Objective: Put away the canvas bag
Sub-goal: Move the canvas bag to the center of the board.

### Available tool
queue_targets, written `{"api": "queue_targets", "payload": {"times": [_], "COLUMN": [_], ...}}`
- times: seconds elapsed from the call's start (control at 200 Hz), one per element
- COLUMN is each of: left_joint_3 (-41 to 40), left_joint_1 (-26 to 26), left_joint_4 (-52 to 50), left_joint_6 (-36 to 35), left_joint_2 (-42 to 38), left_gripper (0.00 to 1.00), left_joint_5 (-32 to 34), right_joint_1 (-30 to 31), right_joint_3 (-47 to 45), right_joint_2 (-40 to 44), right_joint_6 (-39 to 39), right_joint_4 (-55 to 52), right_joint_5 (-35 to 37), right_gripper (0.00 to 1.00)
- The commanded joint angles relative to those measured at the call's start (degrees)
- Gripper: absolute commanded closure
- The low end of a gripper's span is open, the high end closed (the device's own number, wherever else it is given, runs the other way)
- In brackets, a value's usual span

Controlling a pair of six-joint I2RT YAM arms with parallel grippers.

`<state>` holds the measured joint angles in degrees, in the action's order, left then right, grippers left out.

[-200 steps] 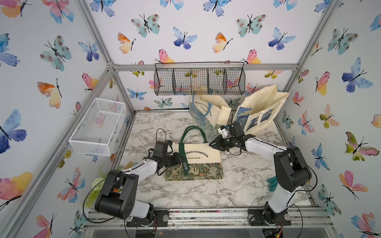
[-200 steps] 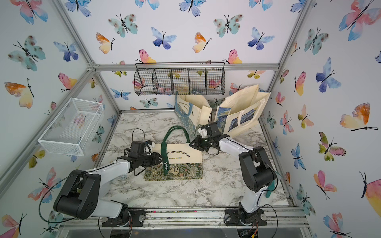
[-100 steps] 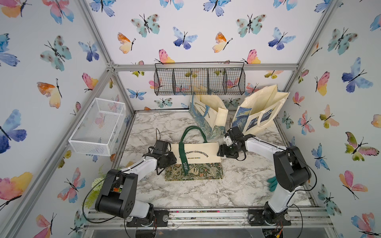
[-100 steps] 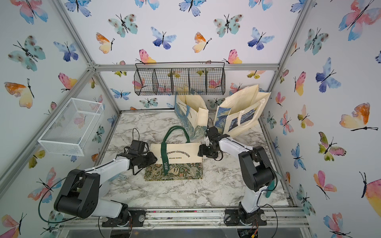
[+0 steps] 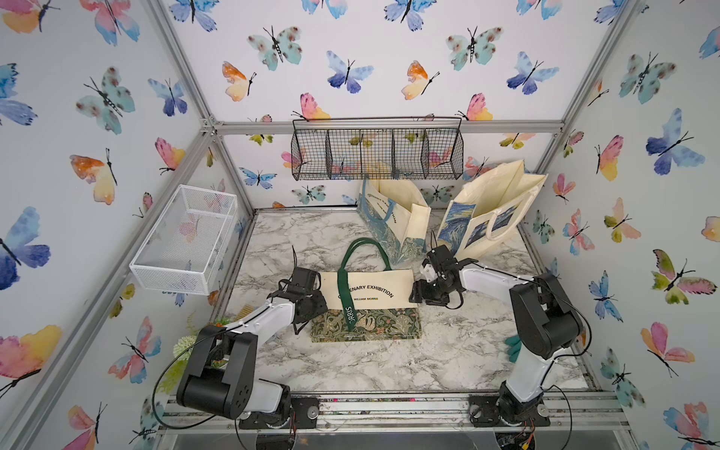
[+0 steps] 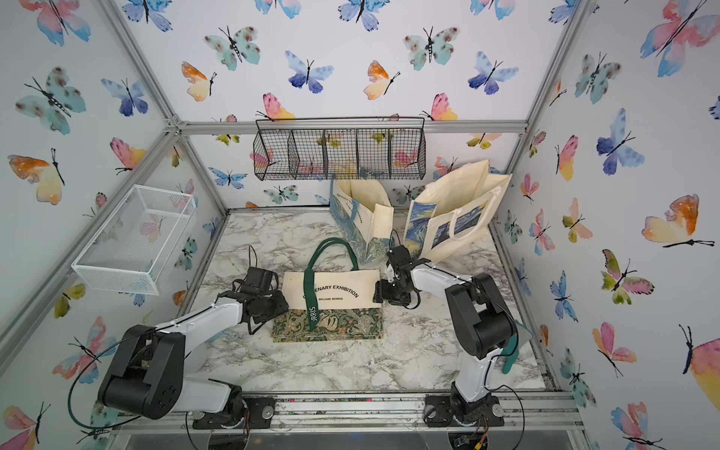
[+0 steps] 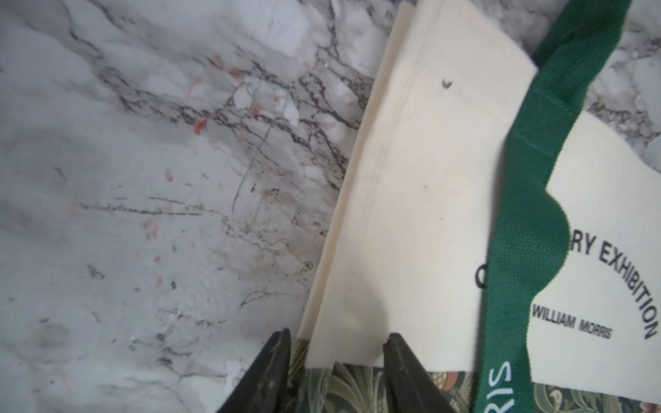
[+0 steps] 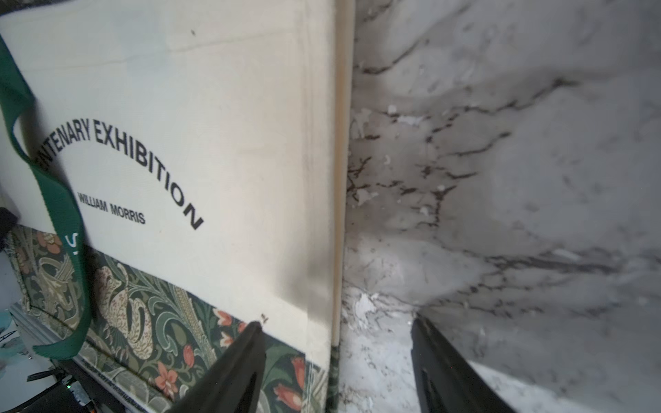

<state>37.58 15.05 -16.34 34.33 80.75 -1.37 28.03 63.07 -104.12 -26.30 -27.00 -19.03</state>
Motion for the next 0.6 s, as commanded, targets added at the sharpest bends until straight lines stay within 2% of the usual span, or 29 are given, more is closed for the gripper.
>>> {"api": "queue_targets", "payload": {"times": [0.0, 0.12, 0.27, 0.596], "left_joint_3": [-1.4, -3.2, -4.9, -7.3], "left_joint_1": [0.0, 0.1, 0.3, 3.0], "left_joint_4": [-0.4, -0.5, 0.0, -4.3], "left_joint_6": [0.3, 0.3, 0.2, -0.4], "left_joint_2": [1.4, 1.0, -0.3, -6.7], "left_gripper": [0.53, 0.52, 0.54, 0.55], "left_joint_5": [0.0, 0.7, -3.2, -7.0], "right_joint_1": [1.1, 2.5, 4.3, 4.6], "right_joint_3": [-0.2, -0.3, -0.9, -3.3], "right_joint_2": [-3.0, -4.3, -4.5, 0.5], "right_joint_6": [-0.5, -0.3, -0.8, -1.3], "right_joint_4": [0.6, 0.7, 1.2, -1.1], "right_joint_5": [-1.3, -2.1, -2.9, -1.7], "right_gripper": [0.32, 0.33, 0.33, 0.34]}}
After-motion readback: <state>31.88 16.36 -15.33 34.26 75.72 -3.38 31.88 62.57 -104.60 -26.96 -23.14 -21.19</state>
